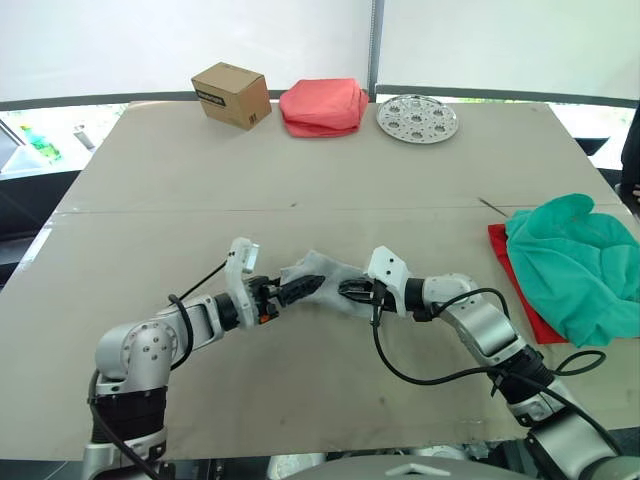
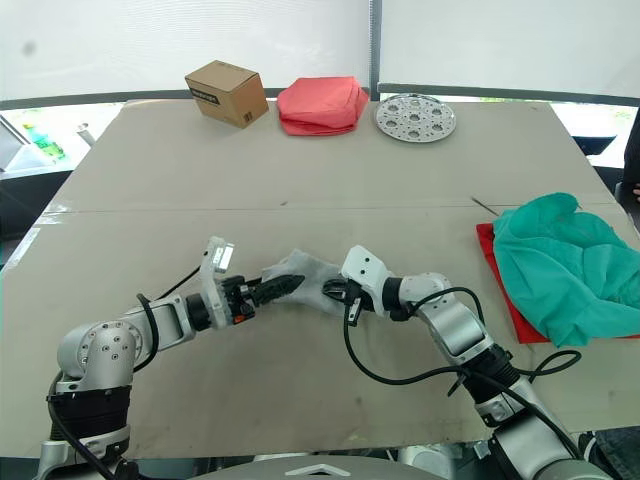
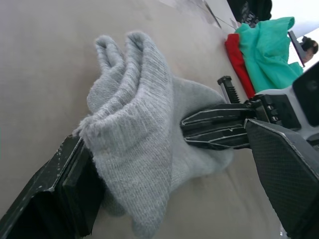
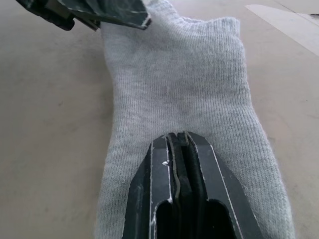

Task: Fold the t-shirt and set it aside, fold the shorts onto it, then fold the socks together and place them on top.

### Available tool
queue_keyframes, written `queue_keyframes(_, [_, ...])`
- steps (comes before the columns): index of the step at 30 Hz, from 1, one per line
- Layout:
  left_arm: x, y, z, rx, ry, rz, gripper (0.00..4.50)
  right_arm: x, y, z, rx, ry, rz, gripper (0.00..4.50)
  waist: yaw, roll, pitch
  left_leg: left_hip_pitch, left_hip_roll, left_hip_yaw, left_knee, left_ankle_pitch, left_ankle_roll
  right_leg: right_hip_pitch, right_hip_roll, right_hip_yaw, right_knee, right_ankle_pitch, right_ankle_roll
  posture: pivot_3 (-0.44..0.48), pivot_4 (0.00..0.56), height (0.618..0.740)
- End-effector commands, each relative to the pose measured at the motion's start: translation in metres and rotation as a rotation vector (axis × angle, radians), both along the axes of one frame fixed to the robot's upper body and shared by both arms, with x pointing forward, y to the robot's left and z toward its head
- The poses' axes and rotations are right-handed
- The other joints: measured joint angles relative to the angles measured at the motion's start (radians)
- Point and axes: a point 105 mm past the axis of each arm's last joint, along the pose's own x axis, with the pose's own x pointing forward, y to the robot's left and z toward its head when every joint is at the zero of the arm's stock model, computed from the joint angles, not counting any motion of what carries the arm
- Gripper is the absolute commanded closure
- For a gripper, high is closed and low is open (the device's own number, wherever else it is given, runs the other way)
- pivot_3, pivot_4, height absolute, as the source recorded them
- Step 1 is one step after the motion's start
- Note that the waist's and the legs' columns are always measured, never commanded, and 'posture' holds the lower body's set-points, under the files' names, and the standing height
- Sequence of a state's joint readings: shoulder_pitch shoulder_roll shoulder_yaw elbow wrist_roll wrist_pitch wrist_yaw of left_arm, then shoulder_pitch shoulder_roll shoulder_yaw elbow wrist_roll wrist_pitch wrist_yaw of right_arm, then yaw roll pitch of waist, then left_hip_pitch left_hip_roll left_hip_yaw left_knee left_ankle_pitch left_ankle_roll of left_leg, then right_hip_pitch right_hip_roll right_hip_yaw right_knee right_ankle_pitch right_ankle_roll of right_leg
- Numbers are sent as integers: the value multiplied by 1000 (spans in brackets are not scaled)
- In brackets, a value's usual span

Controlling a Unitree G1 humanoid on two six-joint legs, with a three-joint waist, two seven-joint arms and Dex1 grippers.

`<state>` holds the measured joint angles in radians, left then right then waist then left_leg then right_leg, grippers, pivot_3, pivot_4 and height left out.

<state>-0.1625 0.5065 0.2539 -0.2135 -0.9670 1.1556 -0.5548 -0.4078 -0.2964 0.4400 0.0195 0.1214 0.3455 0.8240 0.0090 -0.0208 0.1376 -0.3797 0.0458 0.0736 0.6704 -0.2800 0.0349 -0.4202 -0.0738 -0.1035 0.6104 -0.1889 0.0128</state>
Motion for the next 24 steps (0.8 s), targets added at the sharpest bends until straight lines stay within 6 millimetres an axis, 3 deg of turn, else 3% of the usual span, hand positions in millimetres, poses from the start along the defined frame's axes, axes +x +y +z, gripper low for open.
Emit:
queue_keyframes(1, [-7,-12,18,-80,-40,-76,36,1,-4,-5,-21,17,-13,4500,1,0,0,0,0,0,0,-1,1,0,0,0,0,0,0,0,150,740])
queue_keyframes(14, [-9,-41,40,-156,-185,-215,36,-3,-6,-5,-25,26,-27,4500,2,0,0,0,0,0,0,-2,3,0,0,0,0,0,-1,0,150,740])
queue_keyframes(16, [-4,-40,39,-146,-185,-196,36,-5,-6,-6,-26,27,-26,4500,3,0,0,0,-1,0,0,-2,3,0,0,0,0,0,-1,0,150,740])
queue_keyframes(21, [10,-13,20,38,-205,-100,36,-5,-7,-5,-27,29,-32,4500,2,1,1,0,-1,0,0,-2,3,0,0,0,-1,-1,-1,0,150,740])
queue_keyframes(24, [17,-16,17,62,-247,-106,36,-6,-7,-7,-34,32,-26,4500,5,2,1,-1,-1,0,-1,-2,3,-1,0,0,-1,-1,-1,0,150,740])
